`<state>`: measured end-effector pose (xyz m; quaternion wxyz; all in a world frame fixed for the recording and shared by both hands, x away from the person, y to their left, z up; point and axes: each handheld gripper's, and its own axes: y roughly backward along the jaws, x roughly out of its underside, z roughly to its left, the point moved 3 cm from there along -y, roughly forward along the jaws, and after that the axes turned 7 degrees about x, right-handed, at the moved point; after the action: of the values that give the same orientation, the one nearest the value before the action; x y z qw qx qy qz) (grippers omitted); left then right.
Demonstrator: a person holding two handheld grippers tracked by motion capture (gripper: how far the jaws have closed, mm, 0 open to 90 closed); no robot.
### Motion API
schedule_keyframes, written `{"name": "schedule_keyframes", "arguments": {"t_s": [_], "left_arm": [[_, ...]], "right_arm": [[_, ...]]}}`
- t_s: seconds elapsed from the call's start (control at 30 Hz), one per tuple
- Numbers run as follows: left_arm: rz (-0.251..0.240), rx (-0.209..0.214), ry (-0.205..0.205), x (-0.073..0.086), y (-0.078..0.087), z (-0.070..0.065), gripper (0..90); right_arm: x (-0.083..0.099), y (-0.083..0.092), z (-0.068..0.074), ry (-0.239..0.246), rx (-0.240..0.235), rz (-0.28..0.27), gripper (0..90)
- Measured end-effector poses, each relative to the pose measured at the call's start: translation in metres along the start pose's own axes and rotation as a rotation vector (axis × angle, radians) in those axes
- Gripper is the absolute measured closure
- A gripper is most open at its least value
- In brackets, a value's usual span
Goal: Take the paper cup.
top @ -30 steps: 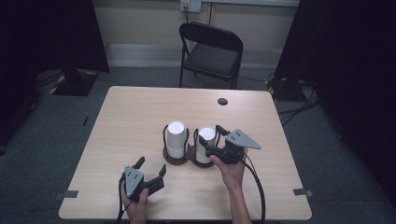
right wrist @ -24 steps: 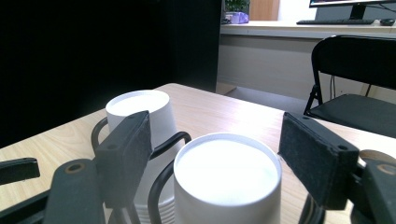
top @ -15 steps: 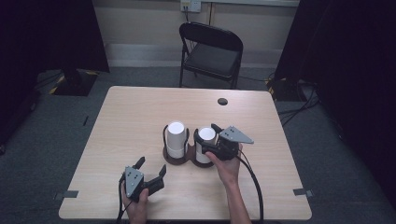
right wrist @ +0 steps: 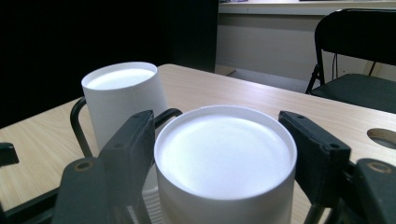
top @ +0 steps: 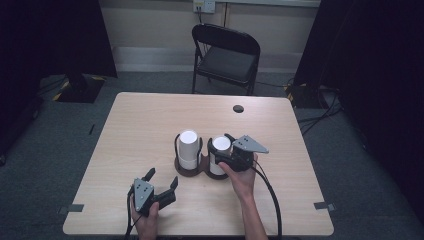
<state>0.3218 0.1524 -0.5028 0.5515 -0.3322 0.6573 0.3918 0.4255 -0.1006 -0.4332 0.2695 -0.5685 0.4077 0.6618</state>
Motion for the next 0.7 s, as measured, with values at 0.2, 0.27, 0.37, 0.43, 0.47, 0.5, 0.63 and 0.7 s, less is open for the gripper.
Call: {"name": "schedule_keyframes", "arguments": {"t_s": [0.2, 0.27, 0.37, 0.43, 0.47, 0.5, 0.63, 0.7], "left_arm": [[0.0, -0.001, -0.002, -0.0001, -0.0001, -0.0002, 15.8], [0.0, -0.002, -0.002, -0.0001, -0.0002, -0.0001, 15.8], [0.001, 0.0, -0.003, -0.0001, -0.0002, -0.0001, 15.8], [0.01, 0.017, -0.008, -0.0001, -0.0009, -0.0001, 16.2], [0.01, 0.017, -0.008, -0.0001, -0.0009, -0.0001, 16.3], [0.015, 0.02, -0.011, -0.0001, -0.0012, -0.0004, 16.3], [0.02, 0.02, -0.019, -0.0002, -0.002, -0.0014, 16.3], [0.023, 0.024, -0.016, -0.0002, -0.0023, -0.0014, 16.7]], "right_arm": [[-0.0006, 0.0013, -0.0009, 0.02, 0.014, 0.012, 33.6], [-0.0004, 0.0012, -0.0013, 0.019, 0.011, 0.012, 34.0], [-0.0007, 0.001, -0.0016, 0.01, 0.012, 0.016, 34.4], [-0.0011, 0.0008, -0.002, 0.009, 0.016, 0.017, 34.6], [-0.0012, 0.0008, -0.002, 0.009, 0.018, 0.016, 34.7], [-0.0014, 0.0008, -0.0022, 0.01, 0.02, 0.017, 34.7], [-0.0021, 0.0012, -0.0024, 0.006, 0.024, 0.012, 34.8], [-0.0031, 0.0019, -0.0027, 0.006, 0.026, 0.007, 34.8]]}}
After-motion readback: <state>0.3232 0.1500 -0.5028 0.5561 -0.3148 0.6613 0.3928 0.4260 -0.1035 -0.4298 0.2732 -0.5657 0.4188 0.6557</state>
